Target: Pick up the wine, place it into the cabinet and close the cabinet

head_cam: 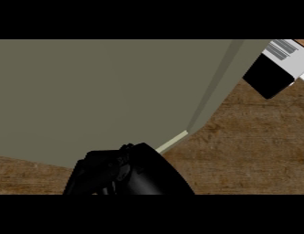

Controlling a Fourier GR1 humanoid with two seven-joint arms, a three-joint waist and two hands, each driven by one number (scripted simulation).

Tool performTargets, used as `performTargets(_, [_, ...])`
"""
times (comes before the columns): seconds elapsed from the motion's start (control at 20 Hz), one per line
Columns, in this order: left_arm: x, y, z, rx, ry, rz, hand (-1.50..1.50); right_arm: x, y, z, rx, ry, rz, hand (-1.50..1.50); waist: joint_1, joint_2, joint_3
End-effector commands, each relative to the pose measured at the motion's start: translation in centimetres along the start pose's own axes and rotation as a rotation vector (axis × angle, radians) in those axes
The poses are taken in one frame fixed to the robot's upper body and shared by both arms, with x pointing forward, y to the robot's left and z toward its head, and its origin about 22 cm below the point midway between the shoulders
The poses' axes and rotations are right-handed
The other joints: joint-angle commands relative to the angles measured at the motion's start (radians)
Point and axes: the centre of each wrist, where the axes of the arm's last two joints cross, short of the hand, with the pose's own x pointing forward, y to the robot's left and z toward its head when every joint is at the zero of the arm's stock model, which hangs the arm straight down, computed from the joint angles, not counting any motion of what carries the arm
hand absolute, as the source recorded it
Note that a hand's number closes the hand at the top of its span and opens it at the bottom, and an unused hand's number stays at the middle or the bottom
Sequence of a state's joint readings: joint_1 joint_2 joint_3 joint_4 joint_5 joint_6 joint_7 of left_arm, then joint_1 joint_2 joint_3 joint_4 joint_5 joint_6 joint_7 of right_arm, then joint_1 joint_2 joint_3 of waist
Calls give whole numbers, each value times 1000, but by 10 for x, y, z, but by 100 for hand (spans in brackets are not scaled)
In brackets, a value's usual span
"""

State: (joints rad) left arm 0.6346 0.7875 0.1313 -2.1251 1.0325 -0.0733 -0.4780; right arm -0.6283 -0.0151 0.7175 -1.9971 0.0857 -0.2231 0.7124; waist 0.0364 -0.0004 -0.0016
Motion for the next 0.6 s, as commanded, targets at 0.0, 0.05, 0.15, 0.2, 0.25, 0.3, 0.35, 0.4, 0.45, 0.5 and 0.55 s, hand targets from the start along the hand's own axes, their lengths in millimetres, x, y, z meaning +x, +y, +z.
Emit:
performTargets(0.0, [3, 14, -3, 1, 20, -4, -150, 12, -9, -44, -54, -5, 29, 150, -5, 2, 0])
performTargets(0.05, [6, 4, 6, 16, 2, -8, -150, 12, -19, -44, -42, 7, 26, 150, -8, 0, 1])
performTargets(0.15, [-3, 14, 2, 2, -9, 3, -150, -2, -37, -69, -89, 13, 3, 150, -7, 5, 1])
performTargets(0.2, [18, 14, -8, 0, 4, -5, -150, 2, -32, -75, -93, 24, 46, 150, -7, 2, 1])
performTargets(0.25, [11, 9, 10, -16, 20, 0, -150, -4, -38, -81, -108, 34, 32, 150, 1, 1, 1])
performTargets(0.3, [11, 12, -3, -11, 20, -2, -150, -22, -42, -86, -105, 18, 41, 150, -9, 4, 1])
performTargets(0.35, [14, 17, 14, -17, 41, -16, -150, -10, -54, -87, -105, 33, 64, 150, -6, 0, 1])
performTargets(0.4, [13, -3, -3, -16, 21, 5, -150, -13, -55, -97, -124, 33, 82, 150, -16, 3, 2])
performTargets(0.45, [14, -3, 2, -40, 54, -2, -150, -9, -63, -105, -145, 49, 82, 150, -11, 3, 2])
performTargets(0.5, [19, 4, -7, -54, 58, 17, -150, -15, -77, -110, -142, 38, 85, 150, -12, 5, 2])
performTargets(0.55, [5, 8, -4, -22, 59, 12, -150, -32, -74, -102, -148, 34, 116, 150, -23, 4, 1])
